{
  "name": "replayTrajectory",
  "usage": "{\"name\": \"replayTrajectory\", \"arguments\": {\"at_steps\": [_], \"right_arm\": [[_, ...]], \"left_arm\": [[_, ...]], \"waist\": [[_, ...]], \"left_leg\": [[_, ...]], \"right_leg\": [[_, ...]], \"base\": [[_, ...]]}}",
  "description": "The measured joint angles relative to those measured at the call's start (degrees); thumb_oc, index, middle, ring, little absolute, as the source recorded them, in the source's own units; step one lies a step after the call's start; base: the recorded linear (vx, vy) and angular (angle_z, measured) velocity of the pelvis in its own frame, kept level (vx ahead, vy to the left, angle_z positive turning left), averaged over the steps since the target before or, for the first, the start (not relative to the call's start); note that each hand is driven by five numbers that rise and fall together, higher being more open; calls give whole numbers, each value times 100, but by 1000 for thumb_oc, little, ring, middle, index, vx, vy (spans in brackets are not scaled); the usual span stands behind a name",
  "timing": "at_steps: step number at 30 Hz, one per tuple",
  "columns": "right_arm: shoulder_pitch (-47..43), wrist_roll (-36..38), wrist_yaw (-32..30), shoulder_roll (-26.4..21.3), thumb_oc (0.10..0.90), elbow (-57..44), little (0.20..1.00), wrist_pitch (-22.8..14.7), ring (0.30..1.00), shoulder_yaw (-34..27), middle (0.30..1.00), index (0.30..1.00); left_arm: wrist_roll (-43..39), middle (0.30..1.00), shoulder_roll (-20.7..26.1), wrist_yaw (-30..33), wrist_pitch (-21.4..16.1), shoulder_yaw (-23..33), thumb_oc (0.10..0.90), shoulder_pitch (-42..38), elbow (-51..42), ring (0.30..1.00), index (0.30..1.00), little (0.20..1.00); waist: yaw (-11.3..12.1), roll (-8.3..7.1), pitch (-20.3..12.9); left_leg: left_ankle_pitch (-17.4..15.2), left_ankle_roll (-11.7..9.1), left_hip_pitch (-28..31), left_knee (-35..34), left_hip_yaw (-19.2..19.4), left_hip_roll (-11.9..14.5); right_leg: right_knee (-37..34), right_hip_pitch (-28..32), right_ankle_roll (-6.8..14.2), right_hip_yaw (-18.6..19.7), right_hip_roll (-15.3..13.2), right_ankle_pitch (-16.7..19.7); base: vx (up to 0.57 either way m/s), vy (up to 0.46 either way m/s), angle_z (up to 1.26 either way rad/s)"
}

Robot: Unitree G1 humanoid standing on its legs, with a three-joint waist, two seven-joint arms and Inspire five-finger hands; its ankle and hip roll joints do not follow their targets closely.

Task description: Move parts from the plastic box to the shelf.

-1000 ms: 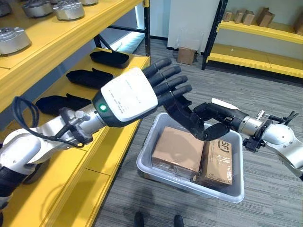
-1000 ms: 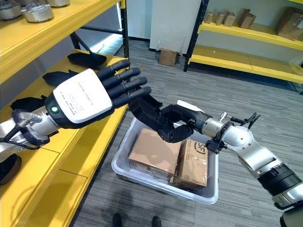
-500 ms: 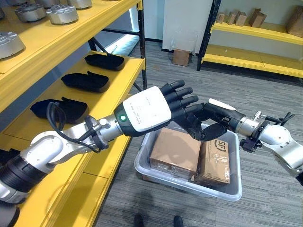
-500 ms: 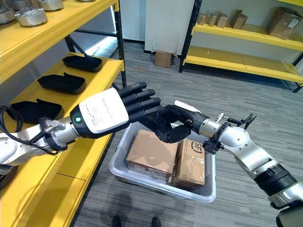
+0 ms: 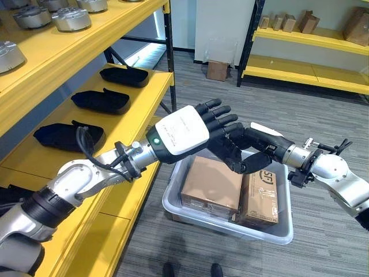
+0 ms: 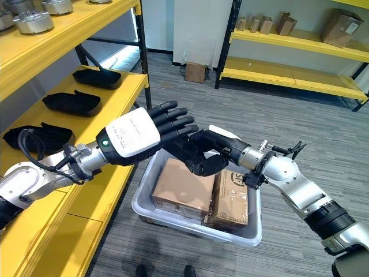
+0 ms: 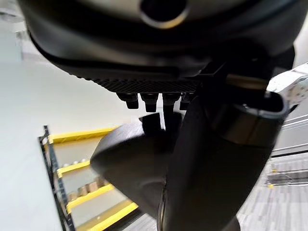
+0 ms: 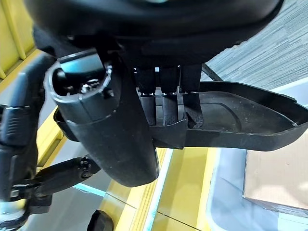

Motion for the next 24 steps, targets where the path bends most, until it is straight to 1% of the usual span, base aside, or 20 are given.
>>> {"name": "replayTrajectory", "arguments": {"at_steps": [4, 11, 20, 24], "right_arm": [[0, -1, -9, 14, 400, 0, 300, 6, 300, 3, 300, 300], [-1, 0, -13, 68, 400, 2, 300, 55, 300, 27, 300, 300], [-7, 0, -24, 153, 400, 3, 300, 91, 300, 30, 300, 300], [-7, -12, -27, 149, 400, 23, 300, 130, 300, 41, 300, 300]], "left_arm": [[-1, 1000, 1, 4, 79, -8, 900, 0, 72, 1000, 1000, 1000], [-2, 1000, 0, 6, 78, -8, 900, 0, 149, 1000, 1000, 1000], [-204, 1000, -7, 1, 111, -13, 900, 0, 236, 1000, 1000, 1000], [-217, 1000, -76, 0, 167, -148, 900, -65, 356, 1000, 1000, 1000]], "waist": [[-5, -56, -38], [-17, -58, -39], [-123, -57, -39], [-120, -47, -46]], "left_leg": [[-5, -1, -22, 0, 7, 0], [-6, 0, -27, 0, 13, 0], [-6, 1, -22, 0, 31, 1], [-11, 6, -12, -1, 64, 3]], "right_leg": [[0, -26, 0, 8, -1, 0], [0, -38, 0, 14, -1, 0], [0, -44, 0, 31, -2, 0], [-1, -46, 2, 56, -2, 1]], "base": [[0, 0, 0], [0, 0, 0], [2, 0, 0], [6, 0, -2]]}}
